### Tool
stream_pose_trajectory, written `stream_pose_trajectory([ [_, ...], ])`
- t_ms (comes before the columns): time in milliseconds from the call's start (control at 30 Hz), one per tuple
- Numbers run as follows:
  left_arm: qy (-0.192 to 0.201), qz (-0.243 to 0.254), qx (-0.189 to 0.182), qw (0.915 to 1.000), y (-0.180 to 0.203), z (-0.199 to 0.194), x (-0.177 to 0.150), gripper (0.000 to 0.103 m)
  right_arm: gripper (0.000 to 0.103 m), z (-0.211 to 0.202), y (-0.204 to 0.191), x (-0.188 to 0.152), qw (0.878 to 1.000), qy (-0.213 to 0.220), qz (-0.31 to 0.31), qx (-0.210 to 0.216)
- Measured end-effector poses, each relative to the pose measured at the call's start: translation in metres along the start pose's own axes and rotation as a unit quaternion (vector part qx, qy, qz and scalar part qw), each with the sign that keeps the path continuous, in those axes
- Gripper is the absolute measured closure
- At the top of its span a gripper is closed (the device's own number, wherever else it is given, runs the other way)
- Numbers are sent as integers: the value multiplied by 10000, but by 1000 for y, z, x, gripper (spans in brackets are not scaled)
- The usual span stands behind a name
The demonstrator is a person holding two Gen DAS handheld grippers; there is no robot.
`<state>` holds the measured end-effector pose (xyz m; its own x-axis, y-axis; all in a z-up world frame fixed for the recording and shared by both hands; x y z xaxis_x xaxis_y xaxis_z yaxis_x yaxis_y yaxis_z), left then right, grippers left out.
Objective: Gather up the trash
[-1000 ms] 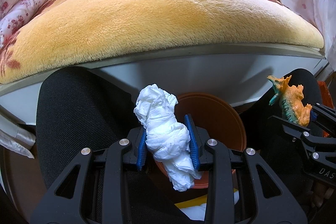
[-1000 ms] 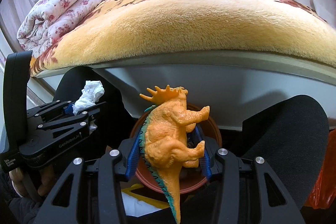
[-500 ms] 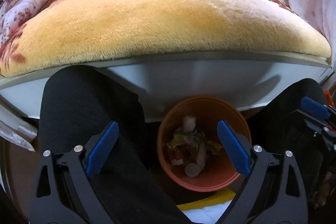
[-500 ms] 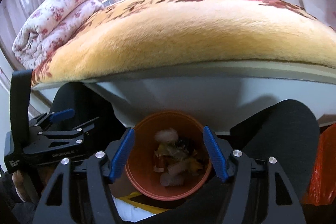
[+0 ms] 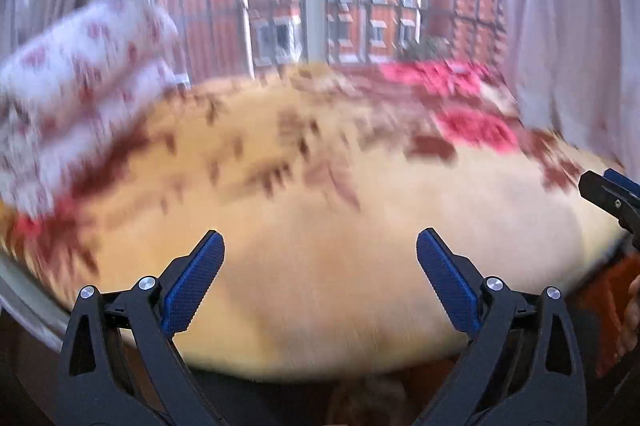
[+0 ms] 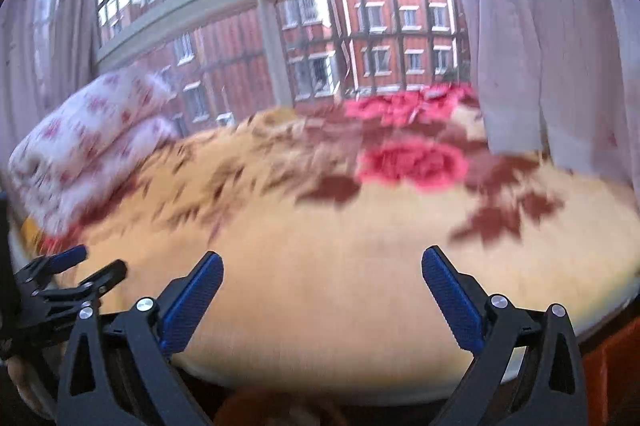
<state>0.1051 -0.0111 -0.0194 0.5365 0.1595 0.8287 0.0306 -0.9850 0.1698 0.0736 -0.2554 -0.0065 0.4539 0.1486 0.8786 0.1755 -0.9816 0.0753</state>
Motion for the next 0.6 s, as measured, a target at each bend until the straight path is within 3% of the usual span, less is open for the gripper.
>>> stream_pose_trajectory([
  [100, -107, -87, -226, 9996, 8, 34, 28, 9, 5, 35, 10, 21, 9994, -20, 72, -329],
  [200, -234, -288, -222, 9991, 3, 58, 37, 9, 5, 65, 14, 26, 9985, -183, 89, -501],
  [600, -451, -112, 64, 9989, -5, 88, 18, 9, 5, 100, -4, 10, 9984, -449, 98, -333],
])
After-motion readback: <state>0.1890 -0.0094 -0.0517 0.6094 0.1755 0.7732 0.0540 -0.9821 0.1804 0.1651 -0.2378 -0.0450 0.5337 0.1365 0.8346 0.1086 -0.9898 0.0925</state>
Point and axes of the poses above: each gripper's, at about its wrist camera, not at the fingertips, and z roughly the way its jaws point, y to its right, x to its top, the point moved 8 cm from there along z, roughly the way its jaws point, and after that the axes turned 14 degrees about -z, right-handed, at the moved point
